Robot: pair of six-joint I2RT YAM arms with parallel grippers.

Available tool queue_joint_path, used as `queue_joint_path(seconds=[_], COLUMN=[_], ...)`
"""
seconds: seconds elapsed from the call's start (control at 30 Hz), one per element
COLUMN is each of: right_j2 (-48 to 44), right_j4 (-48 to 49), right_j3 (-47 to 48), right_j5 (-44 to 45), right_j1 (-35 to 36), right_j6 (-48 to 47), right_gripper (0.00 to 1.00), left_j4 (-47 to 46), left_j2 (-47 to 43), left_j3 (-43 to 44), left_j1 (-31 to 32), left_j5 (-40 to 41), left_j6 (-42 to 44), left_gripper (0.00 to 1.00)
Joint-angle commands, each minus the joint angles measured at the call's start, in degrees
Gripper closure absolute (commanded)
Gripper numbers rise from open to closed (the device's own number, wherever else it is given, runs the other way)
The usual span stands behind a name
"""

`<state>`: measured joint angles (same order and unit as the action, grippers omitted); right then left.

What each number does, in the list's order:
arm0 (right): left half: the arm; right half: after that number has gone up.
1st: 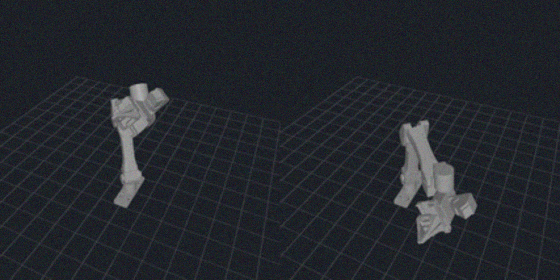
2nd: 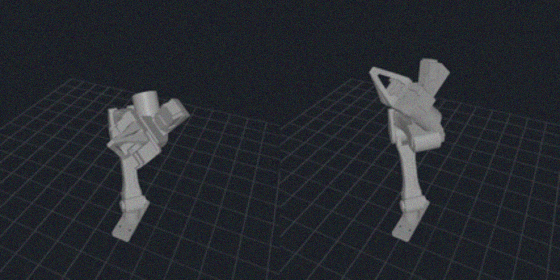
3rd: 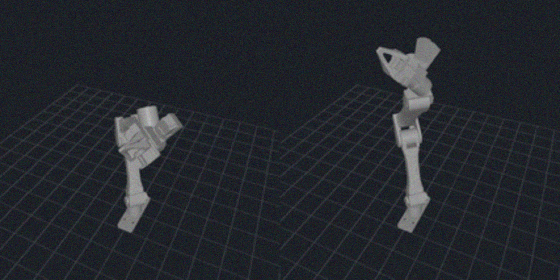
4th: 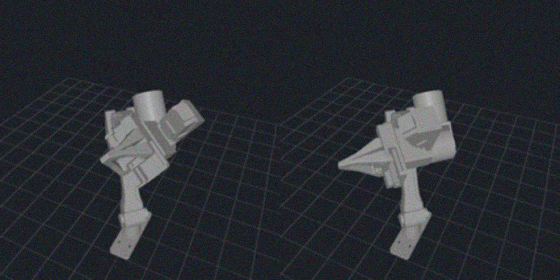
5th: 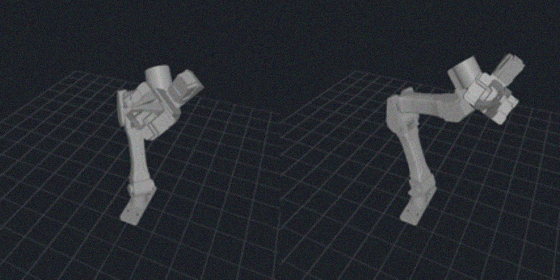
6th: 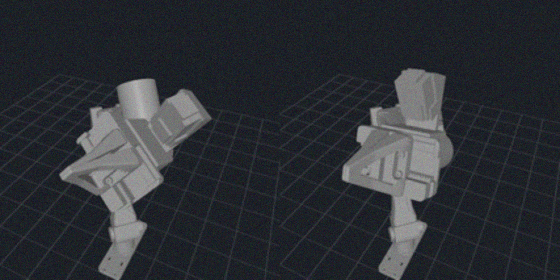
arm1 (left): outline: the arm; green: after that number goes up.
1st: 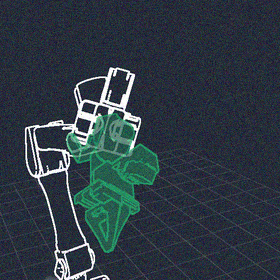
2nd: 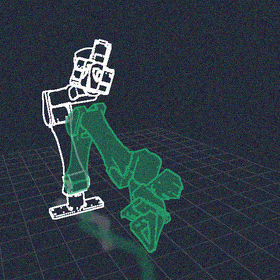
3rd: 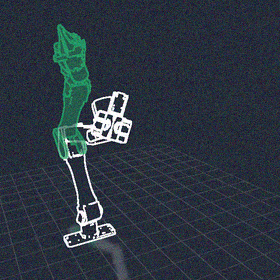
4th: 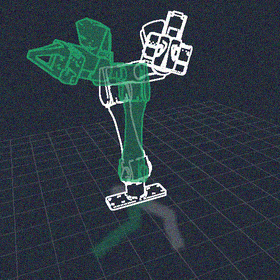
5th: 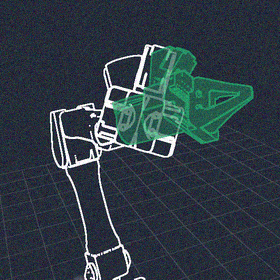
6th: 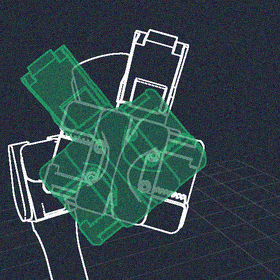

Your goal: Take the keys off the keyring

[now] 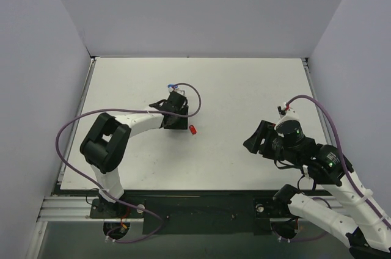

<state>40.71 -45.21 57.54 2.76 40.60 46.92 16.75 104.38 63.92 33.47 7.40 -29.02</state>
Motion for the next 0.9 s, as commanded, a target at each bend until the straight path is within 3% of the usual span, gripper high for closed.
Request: queue_joint_path(seconds=[0.0,0.2,0.87], right_j2=[0.6,-0.3,0.0], right_j4=[1.1,0.6,0.7], right_j3=[1.4,2.0,1.3], right_j5=[0.9,0.9,0.8], right_j1=[0.3,0.3,0.3], right_j6=[0.5,0.5,0.3], right_gripper=[0.45,0.45,0.45], left_j4=[5.7,7.1,10.4], left_j2=[-1.5,3.4,1.4], left_j3=[3.0,5.1,8.8], left_j1=[5.4,9.4,13.7], left_j5=[5.2,6.2,7.1], left_j6=[2.6,3.1,-0.5], left_gripper=[0.37,0.36,0.39])
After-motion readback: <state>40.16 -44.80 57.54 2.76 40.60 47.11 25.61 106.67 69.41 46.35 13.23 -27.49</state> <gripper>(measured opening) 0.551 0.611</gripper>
